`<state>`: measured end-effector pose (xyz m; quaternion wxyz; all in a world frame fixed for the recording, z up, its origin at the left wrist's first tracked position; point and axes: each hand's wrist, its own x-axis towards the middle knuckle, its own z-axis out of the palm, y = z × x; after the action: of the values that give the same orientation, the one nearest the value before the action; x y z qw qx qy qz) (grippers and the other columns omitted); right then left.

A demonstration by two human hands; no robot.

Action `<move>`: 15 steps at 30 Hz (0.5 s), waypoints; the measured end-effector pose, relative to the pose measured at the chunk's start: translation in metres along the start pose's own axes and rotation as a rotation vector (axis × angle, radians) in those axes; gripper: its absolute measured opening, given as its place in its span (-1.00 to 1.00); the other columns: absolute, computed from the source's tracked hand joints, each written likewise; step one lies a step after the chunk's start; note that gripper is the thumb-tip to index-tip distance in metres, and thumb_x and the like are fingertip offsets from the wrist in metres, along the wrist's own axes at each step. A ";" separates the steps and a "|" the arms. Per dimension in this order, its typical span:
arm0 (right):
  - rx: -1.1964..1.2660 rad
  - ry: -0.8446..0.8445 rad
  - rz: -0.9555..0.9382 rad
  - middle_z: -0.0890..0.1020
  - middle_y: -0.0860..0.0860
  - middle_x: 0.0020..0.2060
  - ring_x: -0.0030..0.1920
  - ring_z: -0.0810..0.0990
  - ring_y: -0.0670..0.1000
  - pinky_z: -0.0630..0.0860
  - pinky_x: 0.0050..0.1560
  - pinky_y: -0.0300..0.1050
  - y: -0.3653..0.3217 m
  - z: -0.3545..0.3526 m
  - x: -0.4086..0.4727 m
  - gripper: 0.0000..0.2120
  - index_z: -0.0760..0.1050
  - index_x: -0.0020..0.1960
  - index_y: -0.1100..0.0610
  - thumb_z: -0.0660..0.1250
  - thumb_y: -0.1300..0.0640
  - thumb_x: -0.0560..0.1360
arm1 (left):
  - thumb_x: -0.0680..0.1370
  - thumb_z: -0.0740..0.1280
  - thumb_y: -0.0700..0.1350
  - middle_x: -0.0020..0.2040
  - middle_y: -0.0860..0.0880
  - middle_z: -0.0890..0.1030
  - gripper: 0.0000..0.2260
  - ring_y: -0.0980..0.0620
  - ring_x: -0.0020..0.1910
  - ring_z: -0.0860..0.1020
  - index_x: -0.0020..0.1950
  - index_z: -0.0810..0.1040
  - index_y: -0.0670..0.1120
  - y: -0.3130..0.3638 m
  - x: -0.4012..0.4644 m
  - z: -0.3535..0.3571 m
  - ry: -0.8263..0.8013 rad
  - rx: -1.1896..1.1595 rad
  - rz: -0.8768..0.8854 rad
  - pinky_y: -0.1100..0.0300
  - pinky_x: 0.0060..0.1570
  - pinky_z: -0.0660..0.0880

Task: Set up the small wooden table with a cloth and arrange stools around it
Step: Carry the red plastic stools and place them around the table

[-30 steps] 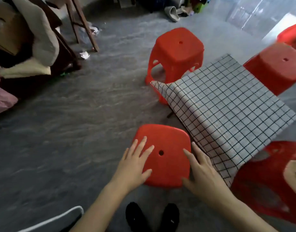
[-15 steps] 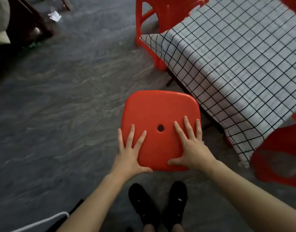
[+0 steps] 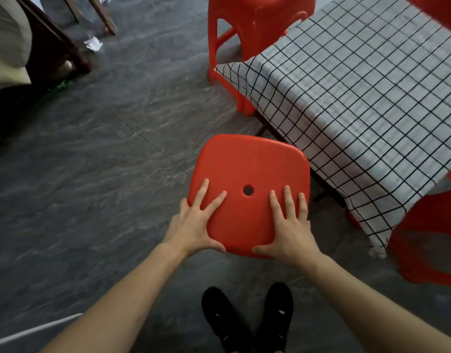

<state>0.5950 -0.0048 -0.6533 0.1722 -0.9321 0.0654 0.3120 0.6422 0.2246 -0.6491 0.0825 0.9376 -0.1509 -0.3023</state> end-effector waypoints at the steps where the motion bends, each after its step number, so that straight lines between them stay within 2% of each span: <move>1: 0.011 0.012 0.010 -0.47 -0.04 0.47 0.48 -0.44 0.20 0.12 0.42 0.37 -0.003 0.003 -0.002 0.31 -0.39 0.53 -0.09 0.49 -0.37 0.18 | 0.10 0.52 0.39 0.52 0.16 -0.42 0.18 -0.21 0.38 0.22 0.48 -0.23 0.43 -0.002 0.001 -0.001 -0.002 0.014 0.010 -0.11 0.10 0.53; 5: 0.052 0.042 0.045 -0.42 0.00 0.49 0.49 -0.35 0.23 0.16 0.44 0.32 -0.016 0.013 -0.012 0.30 -0.38 0.53 -0.05 0.51 -0.32 0.20 | 0.11 0.52 0.39 0.52 0.18 -0.42 0.18 -0.22 0.41 0.20 0.48 -0.23 0.42 -0.013 0.002 -0.004 -0.016 0.046 0.068 -0.13 0.16 0.51; 10: 0.140 0.096 0.149 -0.41 0.03 0.49 0.49 -0.30 0.24 0.25 0.40 0.32 -0.023 0.036 -0.035 0.27 -0.35 0.54 -0.01 0.52 -0.28 0.23 | 0.14 0.54 0.35 0.51 0.22 -0.40 0.15 -0.21 0.46 0.12 0.48 -0.20 0.43 -0.017 0.014 -0.011 -0.055 0.118 0.211 -0.14 0.14 0.52; 15: 0.180 0.163 0.217 -0.34 0.05 0.51 0.49 -0.24 0.25 0.34 0.35 0.29 -0.033 0.036 -0.025 0.26 -0.30 0.55 0.01 0.52 -0.29 0.24 | 0.11 0.58 0.30 0.53 0.25 -0.31 0.13 -0.16 0.52 0.06 0.49 -0.07 0.43 -0.025 0.042 -0.025 -0.042 0.093 0.270 -0.22 0.20 0.48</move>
<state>0.5624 0.0390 -0.6558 0.2145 -0.9224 0.2073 0.2451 0.6949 0.2357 -0.6582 0.0756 0.9049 -0.2913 -0.3008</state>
